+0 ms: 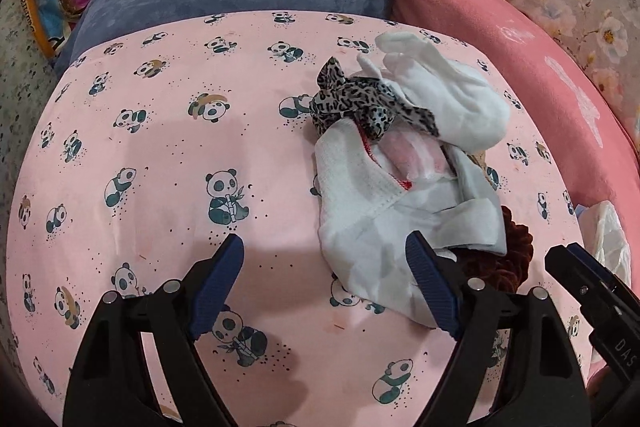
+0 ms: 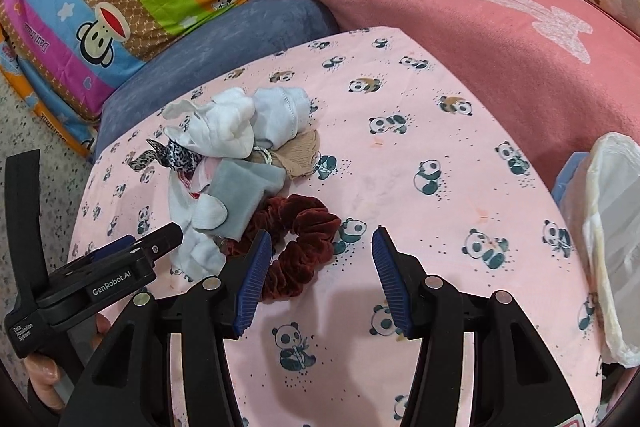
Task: Collect trash
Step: 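Grasp the white knit cloth with the left gripper while the right gripper grasps the dark red scrunchie, then carry the white knit cloth and dark red scrunchie with both grippers over the bin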
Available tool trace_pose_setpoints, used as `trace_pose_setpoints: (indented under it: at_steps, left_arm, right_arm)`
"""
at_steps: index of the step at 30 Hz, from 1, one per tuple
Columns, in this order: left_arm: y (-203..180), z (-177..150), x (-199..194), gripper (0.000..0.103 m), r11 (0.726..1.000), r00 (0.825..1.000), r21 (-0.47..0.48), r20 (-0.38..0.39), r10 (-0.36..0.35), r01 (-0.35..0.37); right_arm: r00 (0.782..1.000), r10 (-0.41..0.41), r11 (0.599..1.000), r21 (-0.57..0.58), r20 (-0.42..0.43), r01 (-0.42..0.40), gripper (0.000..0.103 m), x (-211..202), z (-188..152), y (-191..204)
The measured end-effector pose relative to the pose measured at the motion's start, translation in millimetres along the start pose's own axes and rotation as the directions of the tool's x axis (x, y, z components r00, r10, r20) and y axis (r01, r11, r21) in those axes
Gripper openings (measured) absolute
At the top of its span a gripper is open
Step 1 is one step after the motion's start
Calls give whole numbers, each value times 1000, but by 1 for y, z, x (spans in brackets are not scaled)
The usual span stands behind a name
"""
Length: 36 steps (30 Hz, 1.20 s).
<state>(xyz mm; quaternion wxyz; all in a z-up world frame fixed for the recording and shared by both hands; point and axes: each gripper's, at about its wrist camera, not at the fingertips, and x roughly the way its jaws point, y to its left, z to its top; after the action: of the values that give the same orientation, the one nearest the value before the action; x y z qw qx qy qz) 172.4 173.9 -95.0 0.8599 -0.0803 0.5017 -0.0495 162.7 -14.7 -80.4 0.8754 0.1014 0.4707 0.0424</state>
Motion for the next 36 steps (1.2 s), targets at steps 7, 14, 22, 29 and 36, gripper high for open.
trace_pose_setpoints:
  at_steps: [7,14,22,29,36]
  left_arm:
    - [-1,-1,11,70,1000,1000,16,-24,-18,19]
    - [-11,-3,10,40,999,1000,40,-18,-14,15]
    - [-18,-12,5,9,996,996,46,-42,-76,78]
    - [-27,-17,-18,8,995,996,52,-14,-85,86]
    - [-50,-15,-56,8,990,992,92,50,-113,108]
  right_arm:
    - [999,-25,1000,-10,-48,24,53,28,-3,4]
    - [998,-5,1000,-2,-70,5,44,39,-13,0]
    - [996,30,999,-32,-83,-32,19,33,-21,3]
    - [998,35,998,-45,-46,-37,14,8,-31,1]
    - [997,52,999,-16,61,-51,13,-38,-25,-12]
